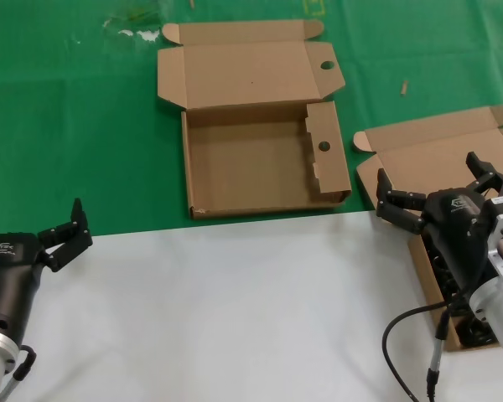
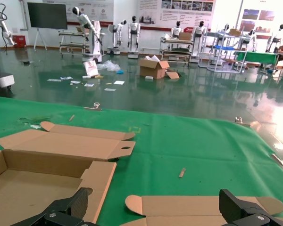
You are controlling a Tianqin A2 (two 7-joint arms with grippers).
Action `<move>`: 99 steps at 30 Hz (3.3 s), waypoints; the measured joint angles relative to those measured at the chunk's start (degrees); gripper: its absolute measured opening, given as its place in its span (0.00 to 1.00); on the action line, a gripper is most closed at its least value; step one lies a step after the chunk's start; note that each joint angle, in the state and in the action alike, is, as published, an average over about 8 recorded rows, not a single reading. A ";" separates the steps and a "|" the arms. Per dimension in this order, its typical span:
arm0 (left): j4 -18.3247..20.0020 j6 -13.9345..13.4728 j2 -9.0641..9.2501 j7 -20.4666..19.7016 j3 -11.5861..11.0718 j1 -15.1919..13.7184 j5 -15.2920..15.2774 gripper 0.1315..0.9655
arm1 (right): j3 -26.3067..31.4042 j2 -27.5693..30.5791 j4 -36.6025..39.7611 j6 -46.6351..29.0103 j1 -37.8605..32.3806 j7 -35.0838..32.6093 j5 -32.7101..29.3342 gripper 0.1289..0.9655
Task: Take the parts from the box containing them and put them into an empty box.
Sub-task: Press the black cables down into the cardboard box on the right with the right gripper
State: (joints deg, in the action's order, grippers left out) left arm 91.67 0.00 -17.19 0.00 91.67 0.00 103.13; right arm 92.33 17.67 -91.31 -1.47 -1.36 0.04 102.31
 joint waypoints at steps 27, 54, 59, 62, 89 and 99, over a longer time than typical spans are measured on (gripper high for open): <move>0.00 0.00 0.00 0.00 0.00 0.00 0.00 0.92 | -1.18 -1.37 0.47 -1.06 -0.24 -1.91 -0.18 1.00; 0.00 0.00 0.00 0.00 0.00 0.00 0.00 0.35 | -3.40 22.61 -7.31 -25.91 2.64 0.41 -15.02 1.00; 0.00 0.00 0.00 0.00 0.00 0.00 0.00 0.25 | -1.48 33.77 -7.91 -36.77 -1.40 2.78 -17.21 1.00; 0.00 0.00 0.00 0.00 0.00 0.00 0.00 0.18 | 1.13 39.03 -6.89 -43.63 -6.09 2.19 -17.66 1.00; 0.00 0.00 0.00 -0.03 0.00 0.00 -0.02 0.01 | 21.51 40.04 12.87 -71.75 -38.49 -12.96 -28.11 0.95; 0.00 0.00 0.00 -0.03 0.00 0.00 -0.02 0.01 | 23.38 37.35 18.40 -71.40 -41.47 -15.92 -28.69 0.80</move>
State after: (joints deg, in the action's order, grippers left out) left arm 91.67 0.00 -17.19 -0.03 91.68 0.00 103.11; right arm 115.71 55.03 -72.91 -72.88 -42.84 -15.88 73.62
